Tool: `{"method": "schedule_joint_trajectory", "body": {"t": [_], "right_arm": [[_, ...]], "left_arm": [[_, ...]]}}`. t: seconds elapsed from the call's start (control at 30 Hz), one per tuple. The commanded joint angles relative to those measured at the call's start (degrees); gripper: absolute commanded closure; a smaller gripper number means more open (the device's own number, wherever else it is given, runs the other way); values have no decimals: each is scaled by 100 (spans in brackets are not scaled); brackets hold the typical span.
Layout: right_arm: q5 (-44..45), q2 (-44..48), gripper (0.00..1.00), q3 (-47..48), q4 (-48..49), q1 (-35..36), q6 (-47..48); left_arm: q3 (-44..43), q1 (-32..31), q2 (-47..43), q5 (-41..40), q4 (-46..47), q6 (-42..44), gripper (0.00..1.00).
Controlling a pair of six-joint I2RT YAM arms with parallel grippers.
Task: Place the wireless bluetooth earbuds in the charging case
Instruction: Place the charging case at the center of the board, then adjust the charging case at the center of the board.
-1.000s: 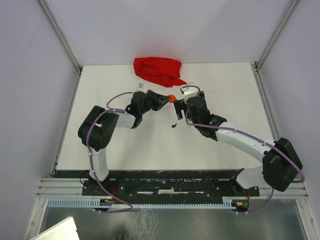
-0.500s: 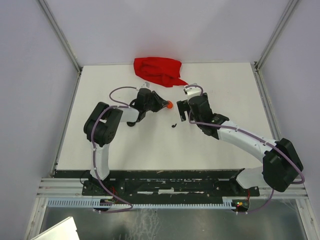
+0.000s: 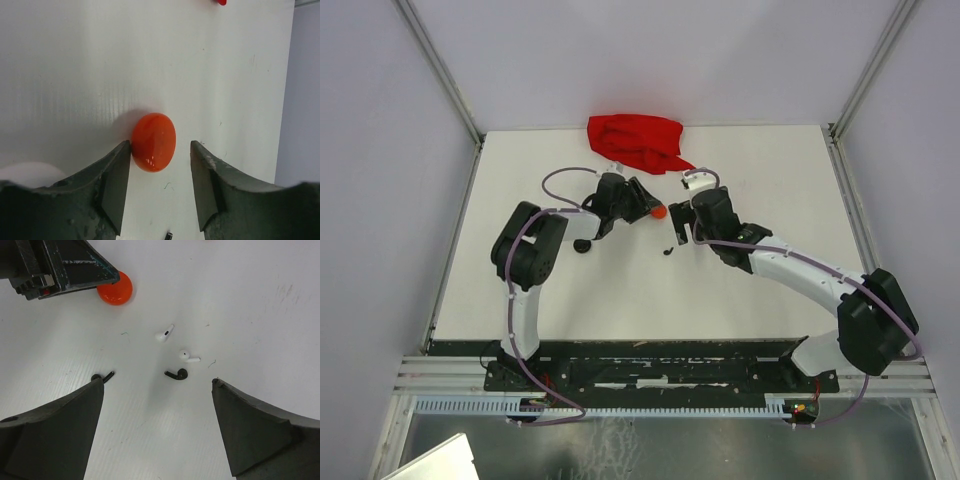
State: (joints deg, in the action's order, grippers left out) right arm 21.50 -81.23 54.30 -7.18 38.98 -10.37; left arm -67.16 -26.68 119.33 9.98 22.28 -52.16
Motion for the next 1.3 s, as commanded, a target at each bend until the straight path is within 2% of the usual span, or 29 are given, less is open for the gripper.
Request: {"method": "schedule_joint_trajectory", "body": {"t": [0.0, 0.13, 0.53, 0.73, 0.97, 1.1, 1.27], "right_arm": [[-155, -110, 3, 338, -44, -12, -79], [-211, -161, 4, 367, -60, -10, -88], [-611, -781, 4, 765, -193, -13, -178], [-1307, -1702, 6, 1602, -337, 31, -325], [-1417, -2993, 7, 2881, -413, 205, -349], [-1505, -3538, 7, 3342, -321, 218, -390], [-1720, -3999, 7, 3831, -196, 226, -332]], "left_arm": [[-275, 93, 32, -21, -90, 312, 39], [-162, 253, -154, -8, -90, 310, 35], [454, 611, -1074, -47, 100, 329, 34], [1039, 893, -1530, -381, 177, 199, 34], [2208, 1179, -2528, -627, 652, 5, 34], [2319, 1223, -2800, -863, 377, 317, 34], [2301, 1337, -2815, -726, 276, 362, 34]]}}
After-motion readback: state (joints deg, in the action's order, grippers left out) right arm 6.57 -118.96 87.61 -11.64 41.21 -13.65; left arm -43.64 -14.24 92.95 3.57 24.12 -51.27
